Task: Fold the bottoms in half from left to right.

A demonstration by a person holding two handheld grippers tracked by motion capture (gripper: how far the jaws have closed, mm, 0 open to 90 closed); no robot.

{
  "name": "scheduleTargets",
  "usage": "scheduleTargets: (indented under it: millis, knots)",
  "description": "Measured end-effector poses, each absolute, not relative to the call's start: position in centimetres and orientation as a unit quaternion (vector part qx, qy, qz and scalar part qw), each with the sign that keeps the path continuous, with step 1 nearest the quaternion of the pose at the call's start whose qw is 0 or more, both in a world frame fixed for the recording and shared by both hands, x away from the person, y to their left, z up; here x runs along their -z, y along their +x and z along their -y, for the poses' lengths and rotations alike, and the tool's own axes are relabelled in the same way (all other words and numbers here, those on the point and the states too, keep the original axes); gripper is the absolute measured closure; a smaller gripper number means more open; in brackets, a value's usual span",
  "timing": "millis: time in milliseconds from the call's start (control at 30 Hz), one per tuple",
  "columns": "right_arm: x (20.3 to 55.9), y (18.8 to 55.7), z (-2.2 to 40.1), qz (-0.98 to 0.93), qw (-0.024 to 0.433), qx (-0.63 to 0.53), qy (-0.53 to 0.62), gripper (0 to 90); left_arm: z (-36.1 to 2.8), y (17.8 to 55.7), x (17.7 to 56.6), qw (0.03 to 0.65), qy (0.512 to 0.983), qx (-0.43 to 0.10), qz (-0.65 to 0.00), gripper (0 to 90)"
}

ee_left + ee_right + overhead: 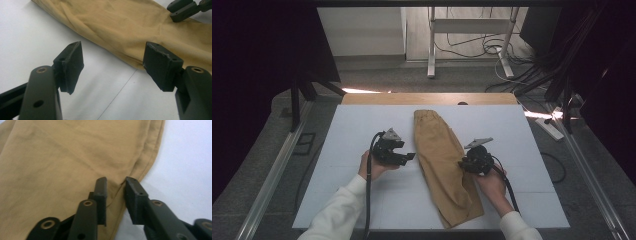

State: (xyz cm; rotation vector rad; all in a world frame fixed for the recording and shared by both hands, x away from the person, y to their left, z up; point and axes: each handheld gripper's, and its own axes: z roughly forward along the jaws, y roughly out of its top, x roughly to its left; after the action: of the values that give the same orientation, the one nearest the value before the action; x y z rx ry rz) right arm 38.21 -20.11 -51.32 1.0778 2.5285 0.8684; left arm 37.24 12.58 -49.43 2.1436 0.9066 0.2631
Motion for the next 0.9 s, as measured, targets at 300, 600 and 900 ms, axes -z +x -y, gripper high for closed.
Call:
scheduleTargets:
  millis: [300, 600, 900]
  knots:
    - [51.18, 37.92, 19.46, -0.882, 0.154, -0.28, 0.346, 72.9, -13.1, 37.32, 49.07, 0.397, 0.837, -0.106, -0.361, 31.4]
    - [51.23, 38.37, 19.32, -0.88, 0.143, -0.283, 0.354, 65.8, -13.16, 37.4, 49.1, 0.398, 0.837, -0.103, -0.363, 30.9]
    - [51.02, 38.48, 19.02, -0.886, 0.133, -0.281, 0.345, 88.8, -13.23, 37.44, 49.19, 0.396, 0.837, -0.102, -0.364, 30.7]
